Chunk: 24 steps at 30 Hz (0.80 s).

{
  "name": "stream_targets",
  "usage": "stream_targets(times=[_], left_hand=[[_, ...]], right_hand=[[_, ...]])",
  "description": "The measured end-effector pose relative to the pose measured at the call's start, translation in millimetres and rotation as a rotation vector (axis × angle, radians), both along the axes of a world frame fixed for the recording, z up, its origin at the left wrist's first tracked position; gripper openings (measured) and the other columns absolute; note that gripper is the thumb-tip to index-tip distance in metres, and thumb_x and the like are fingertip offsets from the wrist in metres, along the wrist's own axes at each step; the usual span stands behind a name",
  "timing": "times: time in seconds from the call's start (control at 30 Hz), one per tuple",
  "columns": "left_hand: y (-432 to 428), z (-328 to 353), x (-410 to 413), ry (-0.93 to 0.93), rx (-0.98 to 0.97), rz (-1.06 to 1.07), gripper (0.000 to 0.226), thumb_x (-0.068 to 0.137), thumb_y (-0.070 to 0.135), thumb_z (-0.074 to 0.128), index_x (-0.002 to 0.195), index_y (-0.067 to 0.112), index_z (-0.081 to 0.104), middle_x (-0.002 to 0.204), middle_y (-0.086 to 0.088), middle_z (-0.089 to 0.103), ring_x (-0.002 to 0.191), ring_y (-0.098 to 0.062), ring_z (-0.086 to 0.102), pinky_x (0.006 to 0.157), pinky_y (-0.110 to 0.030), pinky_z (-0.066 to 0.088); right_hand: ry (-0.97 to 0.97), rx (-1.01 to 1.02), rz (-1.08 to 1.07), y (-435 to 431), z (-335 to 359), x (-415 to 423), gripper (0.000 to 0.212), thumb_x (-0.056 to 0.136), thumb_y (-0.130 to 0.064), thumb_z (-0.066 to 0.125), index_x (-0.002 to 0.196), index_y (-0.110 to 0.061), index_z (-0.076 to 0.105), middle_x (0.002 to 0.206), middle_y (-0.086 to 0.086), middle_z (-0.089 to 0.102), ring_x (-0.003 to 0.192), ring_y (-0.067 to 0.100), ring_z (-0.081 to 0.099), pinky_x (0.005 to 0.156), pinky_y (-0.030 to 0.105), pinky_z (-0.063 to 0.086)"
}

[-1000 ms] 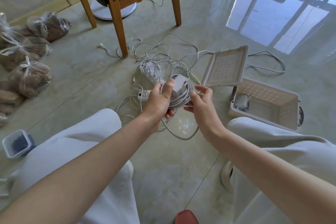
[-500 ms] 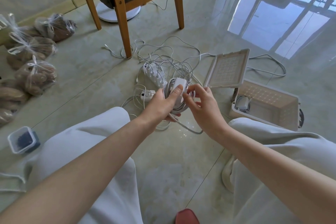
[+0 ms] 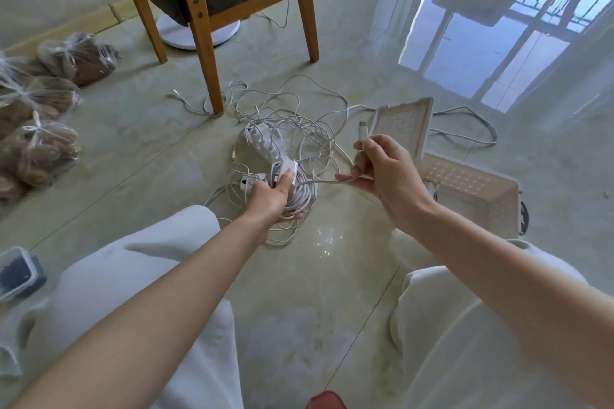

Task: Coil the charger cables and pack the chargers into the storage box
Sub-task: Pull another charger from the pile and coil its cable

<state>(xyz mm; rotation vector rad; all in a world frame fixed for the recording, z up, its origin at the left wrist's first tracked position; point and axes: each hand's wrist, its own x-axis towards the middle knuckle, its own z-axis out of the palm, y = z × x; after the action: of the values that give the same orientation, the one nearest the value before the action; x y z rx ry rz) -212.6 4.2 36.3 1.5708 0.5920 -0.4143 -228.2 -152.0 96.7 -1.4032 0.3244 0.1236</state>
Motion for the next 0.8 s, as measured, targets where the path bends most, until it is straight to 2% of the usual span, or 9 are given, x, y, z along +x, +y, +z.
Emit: stream_targets(times=[0.1, 0.17, 0.23, 0.3, 0.4, 0.5, 0.63, 0.7, 0.8], left_hand=[[-0.6, -1.5, 1.0, -0.007, -0.035, 0.018, 0.043, 0.095, 0.036, 0.053, 0.103, -0.006, 0.047, 0.087, -0.026, 0.063, 0.043, -0.021, 0.063, 0.047, -0.032, 0.057], [-1.9, 2.0, 2.7, -0.045, -0.097, 0.064, 0.04, 0.096, 0.032, 0.053, 0.098, -0.007, 0.05, 0.085, -0.025, 0.06, 0.042, -0.019, 0.062, 0.044, -0.03, 0.056], [-2.9, 7.9, 6.3, -0.089, -0.149, 0.103, 0.046, 0.095, 0.033, 0.053, 0.105, -0.012, 0.05, 0.09, -0.027, 0.058, 0.045, -0.019, 0.063, 0.043, -0.027, 0.054], [-4.9, 15.5, 7.5, -0.126, -0.192, 0.12, 0.042, 0.095, 0.035, 0.053, 0.093, -0.007, 0.052, 0.083, -0.022, 0.057, 0.047, -0.017, 0.063, 0.044, -0.024, 0.053], [-10.1, 28.2, 2.0, -0.174, -0.235, 0.073, 0.04, 0.096, 0.037, 0.049, 0.07, 0.006, 0.046, 0.061, -0.009, 0.054, 0.046, -0.015, 0.062, 0.043, -0.022, 0.052], [-16.2, 35.7, -5.6, -0.21, -0.257, 0.01, 0.042, 0.097, 0.036, 0.046, 0.065, 0.01, 0.043, 0.046, 0.0, 0.054, 0.045, -0.015, 0.061, 0.042, -0.02, 0.05], [-17.5, 37.5, -10.9, -0.223, -0.258, -0.013, 0.04, 0.097, 0.037, 0.047, 0.07, 0.008, 0.052, 0.05, -0.003, 0.06, 0.049, -0.016, 0.063, 0.044, -0.021, 0.05], [-16.7, 38.0, -12.1, -0.23, -0.266, -0.061, 0.042, 0.097, 0.038, 0.045, 0.079, 0.003, 0.06, 0.056, -0.009, 0.064, 0.051, -0.018, 0.064, 0.045, -0.021, 0.051], [-13.7, 42.2, -12.1, -0.248, -0.301, -0.136, 0.041, 0.097, 0.038, 0.044, 0.08, 0.006, 0.062, 0.061, -0.01, 0.066, 0.053, -0.017, 0.065, 0.046, -0.019, 0.051]], right_hand=[[0.111, -0.008, -0.01, -7.3, -9.1, -2.0, 0.024, 0.101, -0.01, 0.034, 0.085, -0.009, 0.053, 0.06, -0.001, 0.03, 0.041, 0.004, 0.034, 0.052, 0.02, 0.051], [0.227, -0.038, 0.006, -8.5, -17.0, -2.2, 0.026, 0.101, -0.01, 0.032, 0.089, -0.007, 0.054, 0.061, -0.001, 0.029, 0.04, 0.004, 0.031, 0.047, 0.017, 0.043], [0.333, -0.051, 0.03, -9.0, -20.3, -1.1, 0.025, 0.102, -0.011, 0.032, 0.092, -0.005, 0.055, 0.062, 0.0, 0.033, 0.047, 0.008, 0.031, 0.041, 0.015, 0.039], [0.378, -0.083, 0.055, -10.6, -21.7, 1.0, 0.023, 0.101, -0.012, 0.034, 0.089, -0.006, 0.053, 0.063, 0.001, 0.035, 0.049, 0.01, 0.03, 0.037, 0.013, 0.037], [0.398, -0.099, 0.096, -11.1, -23.4, 2.8, 0.024, 0.101, -0.011, 0.035, 0.081, -0.011, 0.048, 0.061, 0.001, 0.037, 0.047, 0.008, 0.027, 0.036, 0.01, 0.03], [0.375, -0.16, 0.177, -6.3, -27.2, 0.5, 0.023, 0.101, -0.014, 0.036, 0.081, -0.009, 0.048, 0.062, 0.002, 0.039, 0.045, 0.007, 0.027, 0.039, 0.011, 0.027], [0.295, -0.176, 0.271, 4.2, -28.4, -4.4, 0.028, 0.1, -0.018, 0.039, 0.078, -0.01, 0.054, 0.065, 0.004, 0.045, 0.051, 0.011, 0.029, 0.04, 0.013, 0.029], [0.276, -0.089, 0.271, 6.9, -25.7, -6.2, 0.027, 0.1, -0.018, 0.04, 0.078, -0.011, 0.054, 0.061, -0.002, 0.055, 0.048, 0.009, 0.031, 0.041, 0.013, 0.029], [0.313, 0.087, 0.246, 6.9, -21.9, -7.6, 0.023, 0.099, -0.018, 0.042, 0.081, -0.011, 0.053, 0.058, -0.005, 0.057, 0.042, 0.003, 0.035, 0.039, 0.01, 0.032]])
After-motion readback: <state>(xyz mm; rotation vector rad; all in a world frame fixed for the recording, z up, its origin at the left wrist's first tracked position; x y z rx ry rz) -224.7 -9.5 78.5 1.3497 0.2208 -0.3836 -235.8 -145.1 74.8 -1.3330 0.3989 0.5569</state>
